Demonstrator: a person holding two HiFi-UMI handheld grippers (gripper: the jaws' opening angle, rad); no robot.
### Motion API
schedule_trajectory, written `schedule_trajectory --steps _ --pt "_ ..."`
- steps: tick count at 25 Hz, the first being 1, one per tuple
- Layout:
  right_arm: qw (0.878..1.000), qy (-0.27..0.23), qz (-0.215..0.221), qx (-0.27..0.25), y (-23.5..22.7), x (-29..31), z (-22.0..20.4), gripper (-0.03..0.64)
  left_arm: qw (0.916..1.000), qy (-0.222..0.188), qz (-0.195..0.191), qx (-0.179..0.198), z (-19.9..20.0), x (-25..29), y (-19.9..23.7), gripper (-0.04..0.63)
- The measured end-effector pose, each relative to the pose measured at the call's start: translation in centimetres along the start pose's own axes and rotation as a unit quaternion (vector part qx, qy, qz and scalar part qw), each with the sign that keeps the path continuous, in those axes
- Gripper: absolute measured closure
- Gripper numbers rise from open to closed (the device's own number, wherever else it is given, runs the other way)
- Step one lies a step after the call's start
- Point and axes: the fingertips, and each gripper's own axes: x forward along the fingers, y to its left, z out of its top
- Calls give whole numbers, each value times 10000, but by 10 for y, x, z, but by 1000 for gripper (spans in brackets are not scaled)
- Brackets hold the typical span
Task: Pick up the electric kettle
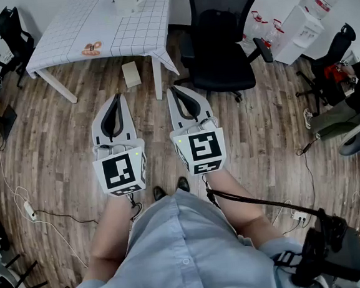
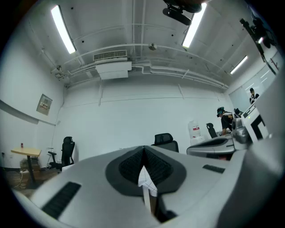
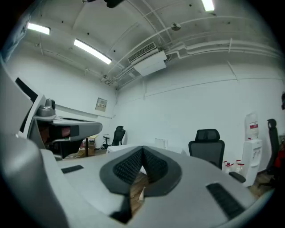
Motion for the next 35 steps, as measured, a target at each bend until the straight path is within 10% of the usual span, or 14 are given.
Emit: schedule_trajectory --steps 24,35 --pt "9988 312 292 220 -47 37 -43 615 9987 402 316 11 -37 34 -22 597" --pt "9993 328 131 112 -59 173 -60 615 9982 476 339 -145 -87 145 54 597"
